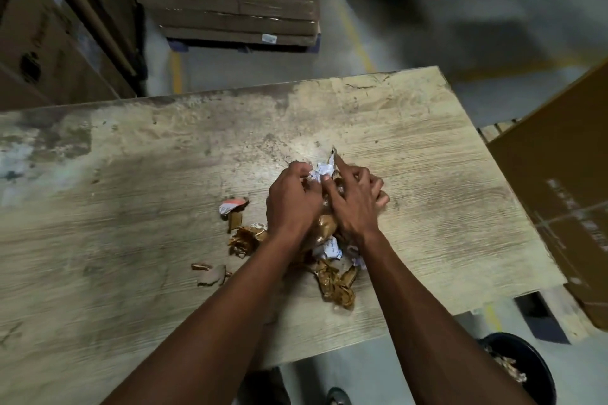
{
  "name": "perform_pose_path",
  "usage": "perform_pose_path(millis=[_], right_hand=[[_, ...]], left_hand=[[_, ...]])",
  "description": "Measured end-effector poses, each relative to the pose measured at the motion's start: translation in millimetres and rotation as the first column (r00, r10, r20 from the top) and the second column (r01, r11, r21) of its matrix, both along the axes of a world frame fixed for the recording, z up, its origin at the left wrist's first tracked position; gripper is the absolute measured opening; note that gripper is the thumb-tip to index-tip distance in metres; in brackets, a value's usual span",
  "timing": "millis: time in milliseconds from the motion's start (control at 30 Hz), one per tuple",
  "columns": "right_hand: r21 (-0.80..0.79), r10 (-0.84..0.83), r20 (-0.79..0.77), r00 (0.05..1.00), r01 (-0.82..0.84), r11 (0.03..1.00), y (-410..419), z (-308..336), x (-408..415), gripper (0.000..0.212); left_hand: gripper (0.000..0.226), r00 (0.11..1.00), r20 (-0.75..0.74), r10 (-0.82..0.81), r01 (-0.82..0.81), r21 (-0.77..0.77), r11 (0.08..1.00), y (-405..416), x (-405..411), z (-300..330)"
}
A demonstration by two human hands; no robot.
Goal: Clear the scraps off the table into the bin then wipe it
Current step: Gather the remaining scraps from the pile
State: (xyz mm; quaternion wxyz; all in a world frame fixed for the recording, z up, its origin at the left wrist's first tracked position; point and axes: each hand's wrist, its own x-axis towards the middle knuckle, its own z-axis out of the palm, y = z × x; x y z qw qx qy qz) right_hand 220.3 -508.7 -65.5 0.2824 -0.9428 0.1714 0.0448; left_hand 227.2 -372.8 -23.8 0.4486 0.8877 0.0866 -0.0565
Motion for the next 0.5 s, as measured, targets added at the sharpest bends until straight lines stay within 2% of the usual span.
perform_pose_path(millis=[133, 233, 300, 400, 500], right_hand=[[-0.097, 0.041, -0.016, 0.999, -0.043, 0.994, -3, -6, -1, 0.047], [-0.07, 0.04, 0.016, 0.999, -0.039, 0.997, -5, -10, -3, 0.043], [-0.016, 0.036, 0.046, 0.998, -0.035, 0.999, -7, -10, -4, 0.043], [0.103, 0.008, 0.066, 0.998, -0.015, 0.995, -11, -7, -4, 0.06], [0.228, -0.019, 0.114, 0.993, -0.007, 0.974, -13, -2, -11, 0.068]], left_hand=[[0.025, 0.982, 0.14, 0.123, -0.113, -0.076, 0.991, 23, -6, 13], [0.018, 0.938, 0.168, 0.304, -0.243, -0.306, 0.92, 48, -13, 16], [0.015, 0.904, 0.178, 0.389, -0.311, -0.352, 0.883, 64, -21, 14], [0.021, 0.87, 0.184, 0.457, -0.404, -0.267, 0.875, 84, -39, 6], [0.058, 0.889, 0.139, 0.437, -0.443, 0.011, 0.897, 101, -69, -17]])
